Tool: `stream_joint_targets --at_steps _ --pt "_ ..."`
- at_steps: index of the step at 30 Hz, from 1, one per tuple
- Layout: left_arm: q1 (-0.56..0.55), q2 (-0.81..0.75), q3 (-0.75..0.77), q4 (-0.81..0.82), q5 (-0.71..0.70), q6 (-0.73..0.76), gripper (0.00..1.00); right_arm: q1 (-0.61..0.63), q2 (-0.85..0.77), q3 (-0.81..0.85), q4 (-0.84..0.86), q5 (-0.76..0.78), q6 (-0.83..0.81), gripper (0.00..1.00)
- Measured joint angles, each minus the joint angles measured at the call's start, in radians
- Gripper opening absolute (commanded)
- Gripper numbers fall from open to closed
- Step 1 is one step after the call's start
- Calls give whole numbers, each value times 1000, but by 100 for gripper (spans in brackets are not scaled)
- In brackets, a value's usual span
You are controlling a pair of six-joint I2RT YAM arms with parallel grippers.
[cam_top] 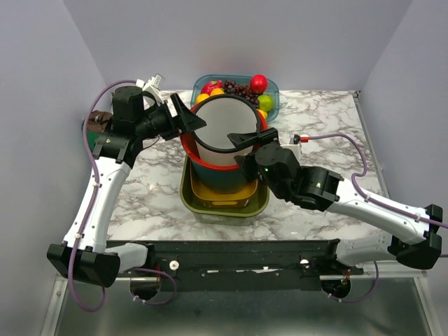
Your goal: Turn the large container upside down
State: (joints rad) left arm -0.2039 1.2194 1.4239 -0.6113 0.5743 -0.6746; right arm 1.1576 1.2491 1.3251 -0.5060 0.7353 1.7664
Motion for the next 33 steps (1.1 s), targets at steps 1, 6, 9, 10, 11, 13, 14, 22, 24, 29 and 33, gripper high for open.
stream_joint_targets --at_steps 1,6,9,10,11,13,14,22,24,29,33 --pt "-2 0 -9 14 6 -3 84 0 4 0 9 0 -2 84" --pt "-8 -14 -48 69 15 -15 84 0 25 13 29 -8 -18 84" --pt "-8 -27 -68 91 18 -24 84 0 40 19 42 -17 -23 81" --pt "-8 -29 -73 98 18 -26 84 1 47 23 43 -19 -23 81" --pt "-9 -31 -80 109 19 -29 84 1 55 30 45 -21 -23 81" --pt "-13 -36 -90 123 16 -29 84 5 68 38 50 -22 -19 80" --pt "-15 -37 -92 124 15 -29 84 9 73 42 50 -22 -14 79" --pt "-36 -60 -125 138 8 -28 61 75 106 43 55 3 120 69" --pt "-39 -61 -132 137 5 -29 58 82 112 43 46 21 154 69" --pt "-41 -61 -137 118 -2 -9 43 85 114 49 -2 67 199 69" --pt "-40 -61 -140 107 -5 -9 29 86 111 51 -29 87 215 69"
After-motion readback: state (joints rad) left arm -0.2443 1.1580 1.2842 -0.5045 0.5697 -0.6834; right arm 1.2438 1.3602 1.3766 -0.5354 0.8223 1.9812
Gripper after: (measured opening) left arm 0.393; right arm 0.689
